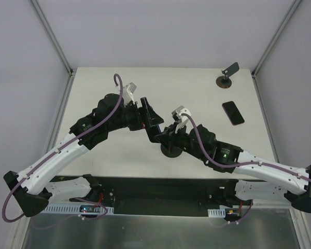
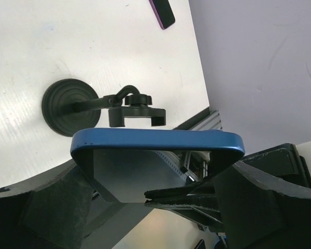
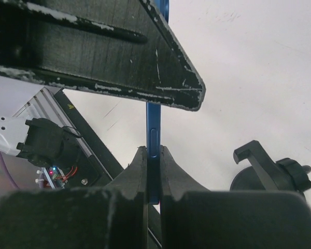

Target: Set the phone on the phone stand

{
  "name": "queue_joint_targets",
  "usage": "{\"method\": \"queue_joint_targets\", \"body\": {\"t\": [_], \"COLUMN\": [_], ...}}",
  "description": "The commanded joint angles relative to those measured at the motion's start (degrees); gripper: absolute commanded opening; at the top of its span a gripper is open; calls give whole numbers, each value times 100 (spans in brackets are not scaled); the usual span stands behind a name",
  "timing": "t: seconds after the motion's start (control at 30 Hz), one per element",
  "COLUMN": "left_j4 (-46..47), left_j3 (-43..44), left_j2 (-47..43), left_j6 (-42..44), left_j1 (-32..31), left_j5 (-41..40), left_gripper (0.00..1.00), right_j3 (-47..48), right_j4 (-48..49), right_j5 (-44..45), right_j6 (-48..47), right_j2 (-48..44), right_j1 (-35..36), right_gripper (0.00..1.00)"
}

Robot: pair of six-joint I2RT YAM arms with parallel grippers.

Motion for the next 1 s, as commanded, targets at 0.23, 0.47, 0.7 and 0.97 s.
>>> {"method": "queue_joint_targets", "body": {"t": [0.23,0.47,0.7,0.97], "left_j4": [668,809,791,791], "left_j3": [551,743,937,718], "left_j2": [321,619,655,199], "left_j6": [182,286,945,2017], "left_j1": [-297,-376,-578,-806], "left_j5": [-102,-57,-390,-1041], "left_gripper": [53,19,0,0], "right_j3": [-509,-677,-150,-192], "right_j4": [588,465,-1018,-2673], "right_j5": [327,292,344,-566], "right_j6": [-90,-29,138,1165], "right_j2": [-971,-1165,-1253,-1860], "right_j1": [38,38,-6,-1389], "right_gripper": [1,1,83,97]}}
